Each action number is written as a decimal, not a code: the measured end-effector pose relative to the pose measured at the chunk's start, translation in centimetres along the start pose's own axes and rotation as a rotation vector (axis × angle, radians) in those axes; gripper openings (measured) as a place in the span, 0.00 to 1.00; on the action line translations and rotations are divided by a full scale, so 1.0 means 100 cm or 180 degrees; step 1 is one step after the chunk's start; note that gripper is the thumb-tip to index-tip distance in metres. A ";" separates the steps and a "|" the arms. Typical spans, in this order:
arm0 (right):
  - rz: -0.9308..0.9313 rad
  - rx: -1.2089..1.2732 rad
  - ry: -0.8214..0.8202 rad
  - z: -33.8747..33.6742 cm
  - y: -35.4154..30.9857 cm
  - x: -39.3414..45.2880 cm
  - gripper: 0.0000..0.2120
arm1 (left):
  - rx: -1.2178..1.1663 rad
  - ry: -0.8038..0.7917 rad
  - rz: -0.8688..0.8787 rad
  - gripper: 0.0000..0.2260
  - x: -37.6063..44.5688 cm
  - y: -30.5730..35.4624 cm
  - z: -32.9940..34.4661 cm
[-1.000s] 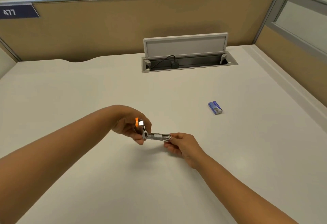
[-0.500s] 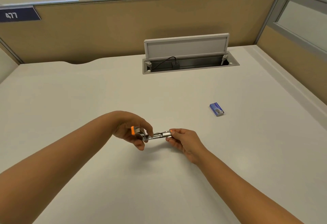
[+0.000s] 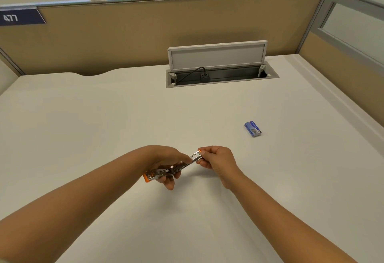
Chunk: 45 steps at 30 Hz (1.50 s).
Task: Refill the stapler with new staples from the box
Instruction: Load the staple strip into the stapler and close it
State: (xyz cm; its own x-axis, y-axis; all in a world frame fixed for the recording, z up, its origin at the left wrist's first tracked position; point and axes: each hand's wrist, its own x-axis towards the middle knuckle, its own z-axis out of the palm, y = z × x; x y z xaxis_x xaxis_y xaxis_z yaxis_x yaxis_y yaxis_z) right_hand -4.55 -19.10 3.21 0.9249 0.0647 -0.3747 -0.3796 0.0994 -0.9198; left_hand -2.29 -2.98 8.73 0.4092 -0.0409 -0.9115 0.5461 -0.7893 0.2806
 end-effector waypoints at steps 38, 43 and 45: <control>-0.0239 0.0388 -0.0571 -0.005 -0.014 -0.002 0.23 | -0.3933 -0.0845 0.0935 0.15 0.017 0.013 0.047; -0.0361 -0.0197 -0.1278 -0.020 -0.012 -0.010 0.33 | -0.4623 -0.0934 0.1075 0.14 0.017 0.017 0.051; -0.0517 -0.0793 -0.1639 -0.028 -0.011 -0.015 0.39 | -0.4781 -0.0937 0.1116 0.17 0.018 0.017 0.051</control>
State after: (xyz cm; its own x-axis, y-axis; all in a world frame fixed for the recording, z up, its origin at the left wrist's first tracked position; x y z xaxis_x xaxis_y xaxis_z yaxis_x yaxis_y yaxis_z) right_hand -5.45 -22.04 4.47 0.8172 0.5478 -0.1793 -0.1598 -0.0835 -0.9836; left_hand -4.37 -7.56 6.08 0.6133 -0.3391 -0.7134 0.7312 0.5853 0.3504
